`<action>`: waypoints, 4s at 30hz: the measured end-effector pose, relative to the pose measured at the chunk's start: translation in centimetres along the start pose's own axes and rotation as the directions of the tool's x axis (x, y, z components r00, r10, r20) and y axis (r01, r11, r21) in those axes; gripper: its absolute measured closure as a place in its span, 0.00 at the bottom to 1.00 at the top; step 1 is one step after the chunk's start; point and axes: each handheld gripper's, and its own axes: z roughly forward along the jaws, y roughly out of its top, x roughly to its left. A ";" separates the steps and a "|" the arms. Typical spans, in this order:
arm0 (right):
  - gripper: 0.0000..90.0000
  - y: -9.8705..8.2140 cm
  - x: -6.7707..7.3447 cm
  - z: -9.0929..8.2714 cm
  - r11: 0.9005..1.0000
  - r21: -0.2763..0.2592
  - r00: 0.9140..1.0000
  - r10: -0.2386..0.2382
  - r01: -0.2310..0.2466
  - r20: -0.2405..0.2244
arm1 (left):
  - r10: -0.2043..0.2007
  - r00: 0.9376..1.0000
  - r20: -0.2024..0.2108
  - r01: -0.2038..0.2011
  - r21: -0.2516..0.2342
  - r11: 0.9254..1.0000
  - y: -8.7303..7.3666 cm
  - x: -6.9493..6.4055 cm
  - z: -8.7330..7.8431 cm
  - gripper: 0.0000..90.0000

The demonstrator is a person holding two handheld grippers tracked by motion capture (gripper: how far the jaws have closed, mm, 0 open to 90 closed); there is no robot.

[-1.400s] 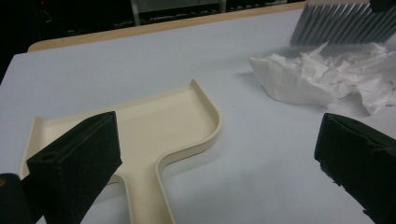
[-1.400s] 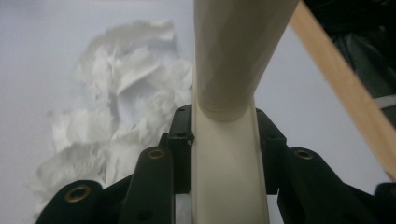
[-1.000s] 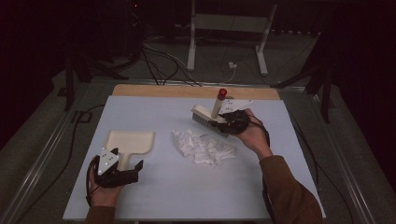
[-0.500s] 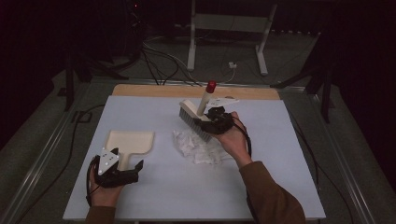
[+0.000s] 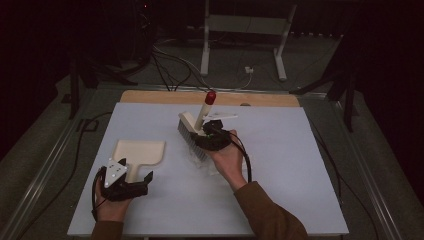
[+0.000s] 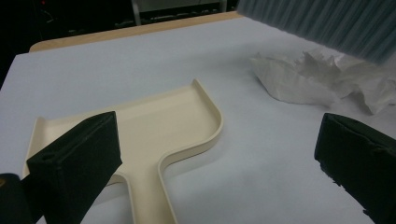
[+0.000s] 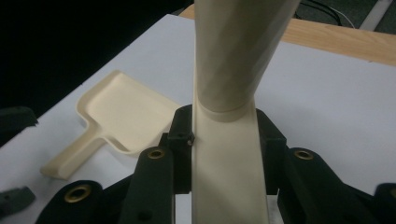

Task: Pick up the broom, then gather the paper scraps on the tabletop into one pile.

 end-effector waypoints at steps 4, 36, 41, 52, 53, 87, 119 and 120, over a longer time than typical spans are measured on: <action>0.75 -0.3 1.1 0.9 0.999 0.004 0.999 0.039 -0.039 -0.002 | 0.000 1.000 -0.001 0.000 -0.001 1.000 0.0 0.1 -0.1 0.01; 0.75 -5.2 -2.3 1.6 0.972 0.087 0.957 0.197 -0.220 0.211 | 0.001 1.000 -0.003 -0.001 -0.001 1.000 0.0 0.1 0.0 0.01; 0.75 -5.2 -2.7 0.8 0.973 0.086 0.959 0.192 -0.213 0.207 | 0.002 1.000 -0.002 -0.002 0.000 1.000 0.0 0.1 0.0 0.02; 0.75 -4.5 -1.6 -1.4 0.982 0.061 0.977 0.169 -0.178 0.131 | 0.006 1.000 0.001 -0.006 0.005 1.000 0.1 0.1 0.3 0.01; 0.75 -4.4 -1.5 -1.6 0.983 0.060 0.979 0.167 -0.175 0.115 | 0.005 1.000 0.001 -0.005 0.004 1.000 0.1 0.1 0.3 0.02; 0.75 -2.2 -8.6 -9.2 0.997 -0.027 0.990 0.068 -0.066 0.122 | 0.001 1.000 -0.007 -0.001 0.002 1.000 0.1 0.1 0.3 0.01; 0.75 -8.2 -16.1 -14.1 0.998 -0.050 0.968 0.057 -0.046 0.246 | -0.022 0.999 -0.042 0.023 0.009 1.000 0.1 0.8 0.1 0.02; 0.75 -8.3 -16.2 -14.1 0.998 -0.048 0.966 0.055 -0.044 0.251 | -0.021 0.999 -0.048 0.022 0.012 1.000 0.1 0.8 0.1 0.02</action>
